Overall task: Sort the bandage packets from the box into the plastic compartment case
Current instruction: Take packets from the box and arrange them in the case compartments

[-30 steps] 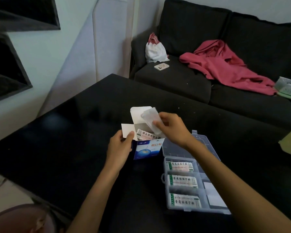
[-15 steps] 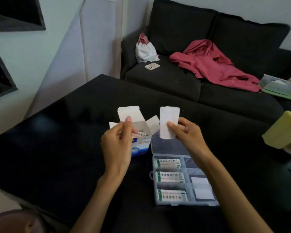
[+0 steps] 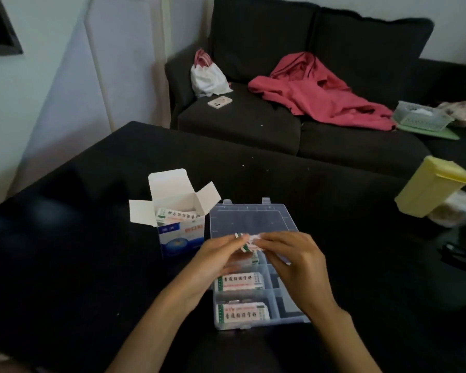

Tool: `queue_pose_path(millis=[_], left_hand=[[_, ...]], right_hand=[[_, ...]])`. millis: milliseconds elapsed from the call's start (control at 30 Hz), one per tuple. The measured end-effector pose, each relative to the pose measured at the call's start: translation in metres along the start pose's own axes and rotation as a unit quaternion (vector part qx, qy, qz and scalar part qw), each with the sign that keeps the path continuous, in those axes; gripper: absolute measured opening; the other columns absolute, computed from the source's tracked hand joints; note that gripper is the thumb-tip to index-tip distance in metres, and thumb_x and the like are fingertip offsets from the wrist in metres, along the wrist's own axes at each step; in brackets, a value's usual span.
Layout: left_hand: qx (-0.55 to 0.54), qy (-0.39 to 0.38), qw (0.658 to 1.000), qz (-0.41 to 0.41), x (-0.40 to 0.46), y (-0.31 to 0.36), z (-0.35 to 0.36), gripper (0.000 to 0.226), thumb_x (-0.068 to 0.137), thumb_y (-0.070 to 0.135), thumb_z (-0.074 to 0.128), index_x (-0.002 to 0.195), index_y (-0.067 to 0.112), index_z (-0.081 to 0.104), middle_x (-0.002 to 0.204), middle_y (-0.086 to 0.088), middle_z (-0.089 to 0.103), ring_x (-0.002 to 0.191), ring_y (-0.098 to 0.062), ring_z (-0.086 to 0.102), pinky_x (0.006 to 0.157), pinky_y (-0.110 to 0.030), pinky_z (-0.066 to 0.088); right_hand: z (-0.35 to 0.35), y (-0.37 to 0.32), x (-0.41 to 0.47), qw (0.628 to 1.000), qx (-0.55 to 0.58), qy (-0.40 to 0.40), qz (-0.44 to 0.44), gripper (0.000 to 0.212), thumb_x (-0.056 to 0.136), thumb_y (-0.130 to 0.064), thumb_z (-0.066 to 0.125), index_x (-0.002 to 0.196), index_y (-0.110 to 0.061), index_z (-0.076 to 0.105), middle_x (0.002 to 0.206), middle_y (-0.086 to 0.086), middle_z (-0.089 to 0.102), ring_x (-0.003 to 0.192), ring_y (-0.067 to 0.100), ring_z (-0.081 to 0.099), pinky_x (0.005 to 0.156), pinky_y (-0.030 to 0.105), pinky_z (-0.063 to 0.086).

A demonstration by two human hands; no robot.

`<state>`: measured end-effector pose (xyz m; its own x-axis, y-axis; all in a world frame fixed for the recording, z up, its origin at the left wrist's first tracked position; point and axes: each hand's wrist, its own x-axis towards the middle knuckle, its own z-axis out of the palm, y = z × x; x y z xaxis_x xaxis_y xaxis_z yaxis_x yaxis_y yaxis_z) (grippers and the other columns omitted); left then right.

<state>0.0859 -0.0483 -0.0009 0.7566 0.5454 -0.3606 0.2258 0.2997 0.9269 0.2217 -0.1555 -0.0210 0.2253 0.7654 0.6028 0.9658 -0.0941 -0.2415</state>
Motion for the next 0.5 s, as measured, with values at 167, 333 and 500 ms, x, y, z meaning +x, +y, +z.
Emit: queue_pose_path(millis=[167, 333, 500], left_hand=[[-0.004, 0.047, 0.998, 0.04, -0.002, -0.002, -0.004, 0.024, 0.092, 0.007, 0.055, 0.111, 0.018, 0.064, 0.097, 0.002, 0.074, 0.089, -0.008, 0.07, 0.077, -0.02, 0.056], [0.003, 0.075, 0.996, 0.043, 0.002, -0.003, -0.003, 0.026, 0.091, 0.005, 0.057, 0.111, 0.019, 0.063, 0.097, 0.003, 0.074, 0.088, -0.007, 0.07, 0.072, -0.018, 0.056], [0.046, 0.042, 0.995, 0.08, 0.003, -0.001, 0.001, 0.029, 0.088, 0.005, 0.061, 0.107, 0.027, 0.064, 0.094, 0.007, 0.074, 0.088, -0.008, 0.07, 0.078, -0.026, 0.056]], right_hand=[[0.011, 0.002, 0.003, 0.999, -0.006, -0.038, 0.006, 0.024, 0.079, -0.032, 0.06, 0.098, -0.025, 0.073, 0.109, -0.004, 0.066, 0.11, 0.015, 0.052, 0.087, 0.025, 0.041], [0.01, 0.002, 0.001, 0.979, 0.146, -0.017, 0.145, 0.049, 0.082, 0.005, 0.052, 0.111, -0.033, 0.061, 0.132, -0.005, 0.048, 0.126, 0.005, 0.036, 0.095, 0.012, 0.034], [-0.001, 0.003, 0.015, 0.768, 0.448, -0.054, 0.455, 0.027, 0.086, -0.043, 0.058, 0.102, -0.021, 0.062, 0.096, -0.002, 0.069, 0.085, 0.009, 0.068, 0.062, 0.017, 0.051]])
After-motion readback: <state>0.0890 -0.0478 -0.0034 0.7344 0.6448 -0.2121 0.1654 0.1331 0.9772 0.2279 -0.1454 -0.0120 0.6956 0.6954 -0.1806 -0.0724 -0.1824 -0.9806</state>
